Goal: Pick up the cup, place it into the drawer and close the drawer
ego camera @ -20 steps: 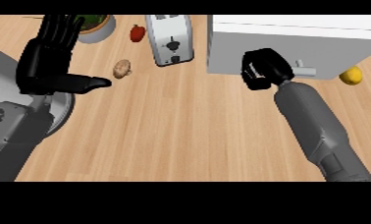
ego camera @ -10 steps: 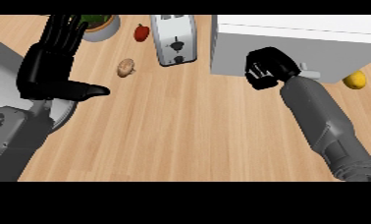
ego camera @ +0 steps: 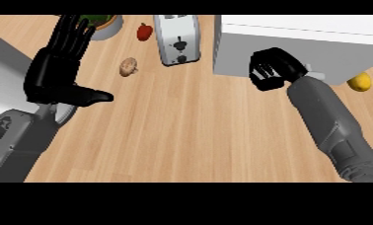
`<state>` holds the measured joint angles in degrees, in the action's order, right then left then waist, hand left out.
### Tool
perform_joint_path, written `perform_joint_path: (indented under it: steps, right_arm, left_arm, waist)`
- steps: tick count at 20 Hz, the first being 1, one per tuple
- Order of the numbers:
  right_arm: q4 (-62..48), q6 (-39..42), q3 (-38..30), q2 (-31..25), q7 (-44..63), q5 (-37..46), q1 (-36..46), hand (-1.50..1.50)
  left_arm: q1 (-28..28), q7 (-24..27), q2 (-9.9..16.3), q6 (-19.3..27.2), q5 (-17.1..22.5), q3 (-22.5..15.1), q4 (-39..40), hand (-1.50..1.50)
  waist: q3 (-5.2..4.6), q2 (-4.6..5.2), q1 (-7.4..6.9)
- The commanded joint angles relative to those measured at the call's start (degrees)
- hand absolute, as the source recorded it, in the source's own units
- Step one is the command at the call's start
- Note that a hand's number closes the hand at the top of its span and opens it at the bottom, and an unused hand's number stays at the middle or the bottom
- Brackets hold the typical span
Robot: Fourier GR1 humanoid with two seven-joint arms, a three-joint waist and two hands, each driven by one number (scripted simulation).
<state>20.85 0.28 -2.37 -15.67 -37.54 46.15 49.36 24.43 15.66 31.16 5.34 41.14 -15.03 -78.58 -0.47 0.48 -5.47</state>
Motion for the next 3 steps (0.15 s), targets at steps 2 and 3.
perform_joint_path:
  steps: [2, 3]
  right_arm:
    - [-3.8, -2.4, -5.3, -4.7, 7.6, -2.2, 6.1, 1.50]
    - [-3.8, -1.8, -4.7, -4.8, 7.8, -1.6, 7.1, 1.50]
  left_arm:
    - [-1.5, 1.0, -0.4, -1.7, -0.3, -0.7, -0.1, -1.50]
    - [-1.1, 2.3, -1.5, -0.4, -1.4, -0.8, 1.3, -1.50]
  waist:
    - [0.69, 2.49, -2.04]
    - [0.62, 2.57, -1.31]
